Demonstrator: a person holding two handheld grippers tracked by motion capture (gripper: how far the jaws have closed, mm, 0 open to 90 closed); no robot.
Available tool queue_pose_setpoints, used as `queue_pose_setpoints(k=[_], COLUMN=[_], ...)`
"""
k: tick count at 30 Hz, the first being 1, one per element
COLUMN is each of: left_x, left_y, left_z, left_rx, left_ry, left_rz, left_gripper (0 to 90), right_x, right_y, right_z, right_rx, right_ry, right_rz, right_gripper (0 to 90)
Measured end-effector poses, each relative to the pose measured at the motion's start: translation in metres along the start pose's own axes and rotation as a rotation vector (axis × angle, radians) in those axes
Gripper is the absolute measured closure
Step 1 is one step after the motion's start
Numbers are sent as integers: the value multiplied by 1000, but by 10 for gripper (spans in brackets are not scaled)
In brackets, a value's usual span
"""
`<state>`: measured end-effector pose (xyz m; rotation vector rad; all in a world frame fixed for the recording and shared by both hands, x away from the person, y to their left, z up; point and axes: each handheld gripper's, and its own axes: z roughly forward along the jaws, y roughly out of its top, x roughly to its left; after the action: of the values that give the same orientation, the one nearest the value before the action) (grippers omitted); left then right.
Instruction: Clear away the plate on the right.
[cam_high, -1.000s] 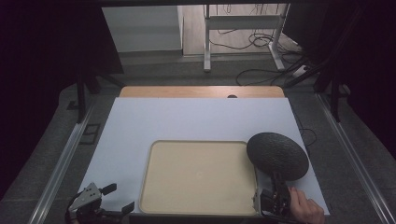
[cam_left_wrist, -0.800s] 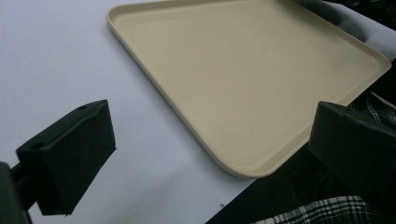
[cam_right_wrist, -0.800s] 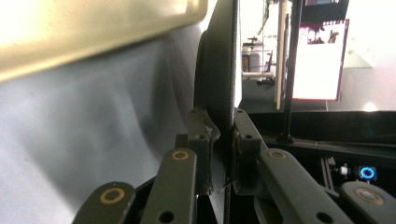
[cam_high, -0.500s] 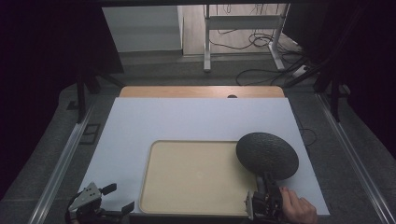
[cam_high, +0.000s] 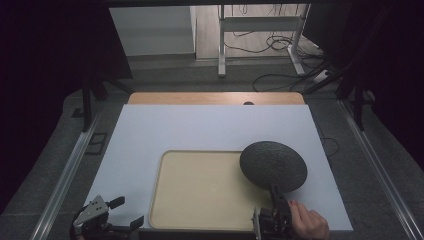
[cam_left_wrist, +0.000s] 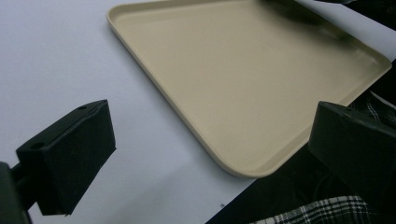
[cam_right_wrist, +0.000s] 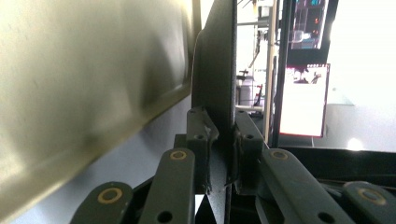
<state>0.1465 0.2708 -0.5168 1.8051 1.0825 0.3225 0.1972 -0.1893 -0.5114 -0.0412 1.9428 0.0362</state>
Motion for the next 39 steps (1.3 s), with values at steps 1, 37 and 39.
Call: queue_pose_setpoints(k=[1,37,39], left_x=[0,0,0], left_y=[0,0,0], left_z=[0,0,0], left_rx=[0,0,0], left_ry=[0,1,1], left_rz=[0,0,0], left_gripper=[1,1,1], right_x=[1,8,9], right_y=[1,78,82], right_z=[2,-2,-3], right_rx=[-36,-224,-227], right_ry=[-16,-12,-9], right_rz=[5,-112,-110], right_gripper=[801,791,790])
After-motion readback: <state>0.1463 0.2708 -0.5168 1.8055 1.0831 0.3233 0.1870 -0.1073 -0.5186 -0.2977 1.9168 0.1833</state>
